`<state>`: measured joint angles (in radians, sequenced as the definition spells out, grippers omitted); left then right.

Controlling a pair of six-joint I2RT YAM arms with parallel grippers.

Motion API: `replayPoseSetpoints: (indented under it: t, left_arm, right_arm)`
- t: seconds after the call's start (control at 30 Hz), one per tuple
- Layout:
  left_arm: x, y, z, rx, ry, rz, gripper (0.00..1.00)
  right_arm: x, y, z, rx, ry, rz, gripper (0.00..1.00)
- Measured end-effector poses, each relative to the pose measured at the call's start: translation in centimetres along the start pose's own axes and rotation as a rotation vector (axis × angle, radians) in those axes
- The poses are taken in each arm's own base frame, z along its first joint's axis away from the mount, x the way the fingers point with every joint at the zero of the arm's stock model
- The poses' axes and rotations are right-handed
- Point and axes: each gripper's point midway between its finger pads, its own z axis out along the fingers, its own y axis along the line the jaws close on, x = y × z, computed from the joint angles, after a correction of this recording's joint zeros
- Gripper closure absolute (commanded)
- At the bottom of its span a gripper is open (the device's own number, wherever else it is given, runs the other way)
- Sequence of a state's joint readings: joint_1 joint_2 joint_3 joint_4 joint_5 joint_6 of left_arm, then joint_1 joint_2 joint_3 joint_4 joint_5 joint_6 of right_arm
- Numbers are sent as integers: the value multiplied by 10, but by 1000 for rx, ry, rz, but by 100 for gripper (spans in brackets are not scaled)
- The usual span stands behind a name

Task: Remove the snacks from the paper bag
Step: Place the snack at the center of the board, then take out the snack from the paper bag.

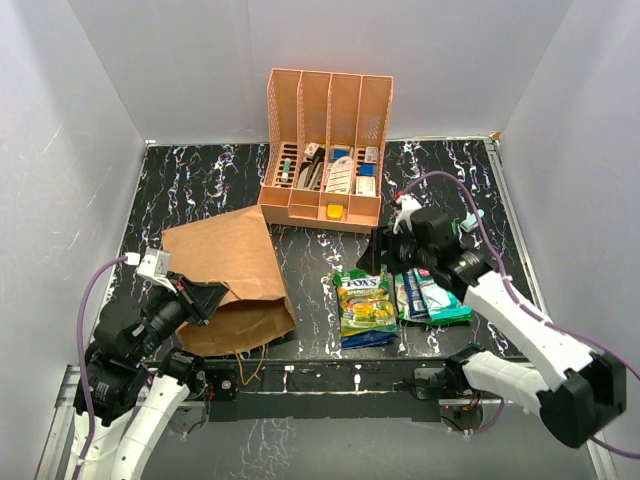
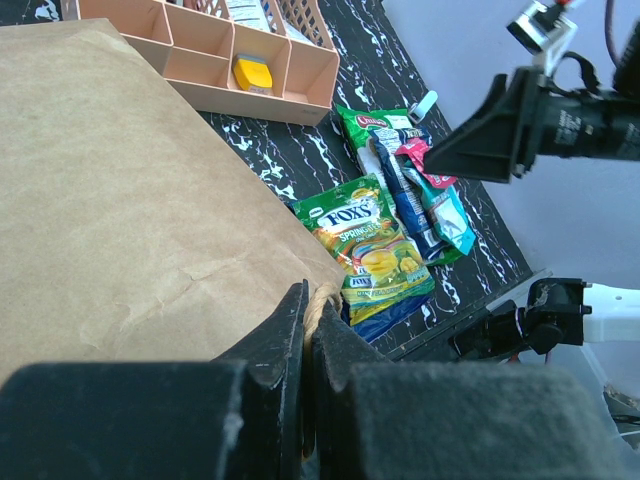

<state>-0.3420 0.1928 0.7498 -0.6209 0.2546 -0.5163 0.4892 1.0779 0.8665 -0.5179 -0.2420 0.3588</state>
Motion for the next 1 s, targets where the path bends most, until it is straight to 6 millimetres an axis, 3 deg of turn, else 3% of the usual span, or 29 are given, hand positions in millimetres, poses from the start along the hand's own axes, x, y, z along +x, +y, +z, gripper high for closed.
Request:
replayPoseSetpoints:
  t: [0.1, 0.3, 0.4, 0.5, 0.53, 0.57, 0.67, 0.77, 0.9, 1.0]
  left_arm:
    - [0, 0, 0, 0, 0, 0, 100]
    - [0, 0, 0, 1, -1, 0, 100]
    - [-1, -1, 0, 3, -3, 1, 100]
    - [-1, -1, 0, 4, -6, 2, 100]
    - [-1, -1, 0, 4, -5, 2, 100]
    - [-1, -1, 0, 4, -6, 1, 100]
    - [-1, -1, 0, 4, -6, 1, 100]
    - [-2, -1, 0, 4, -6, 2, 100]
    - [-2, -1, 0, 4, -6, 2, 100]
    - [-2, -1, 0, 5, -7, 2, 100]
  right_arm:
    - [18, 12, -10, -62, -21, 21, 29]
    - [80, 22, 3, -91, 91, 80, 29]
    - [103, 52, 7, -153, 118, 24, 29]
    - [120, 97, 9, -238, 105, -93, 29]
    - [117, 102, 14, -229, 80, -115, 29]
    - [132, 125, 13, -275, 86, -199, 29]
    - [150, 171, 19, -348, 40, -430, 29]
    - [173, 220, 27, -438, -56, -788, 27]
    - [195, 261, 48, -440, -190, -1199, 39]
    - [190, 271, 73, -358, -294, -1395, 49]
